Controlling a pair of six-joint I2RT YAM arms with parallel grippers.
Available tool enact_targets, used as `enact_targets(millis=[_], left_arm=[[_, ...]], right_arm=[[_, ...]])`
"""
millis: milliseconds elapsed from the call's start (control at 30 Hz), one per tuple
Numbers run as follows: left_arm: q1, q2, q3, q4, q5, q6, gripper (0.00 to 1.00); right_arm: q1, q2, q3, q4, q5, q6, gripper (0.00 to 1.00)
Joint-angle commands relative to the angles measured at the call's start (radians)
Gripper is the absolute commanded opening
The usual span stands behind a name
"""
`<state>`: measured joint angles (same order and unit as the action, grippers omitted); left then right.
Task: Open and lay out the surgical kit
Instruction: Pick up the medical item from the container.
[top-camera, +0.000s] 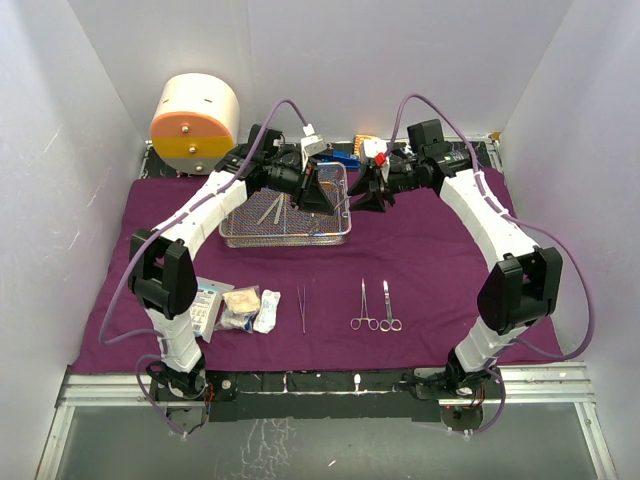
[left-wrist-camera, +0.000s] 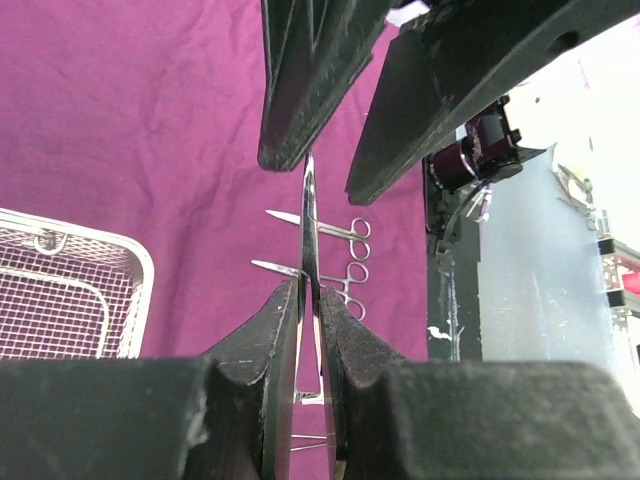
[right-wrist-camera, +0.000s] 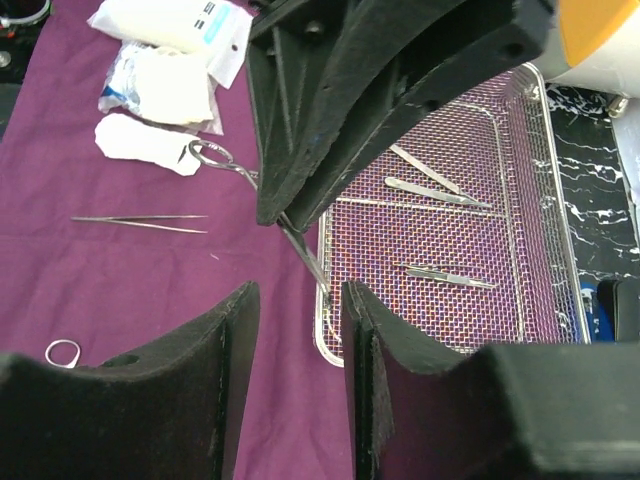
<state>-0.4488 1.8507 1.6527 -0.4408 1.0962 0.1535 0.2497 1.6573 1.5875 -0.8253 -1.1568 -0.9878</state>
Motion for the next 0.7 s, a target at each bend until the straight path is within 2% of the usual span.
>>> enact_targets(millis=[0,667], left_arm=[[-0.004,-0.060,-0.008,0.038,0.095,-0.040,0.00],[-0.031,-0.037,-0.028,0.022,0.114,-0.026,0.00]], right_arm=[[0.004,-0.044,-0.020,-0.082,-0.022,-0.119,0.35],[0.017,-0.024,0.014,-0.118,-0.023,-0.160,0.35]])
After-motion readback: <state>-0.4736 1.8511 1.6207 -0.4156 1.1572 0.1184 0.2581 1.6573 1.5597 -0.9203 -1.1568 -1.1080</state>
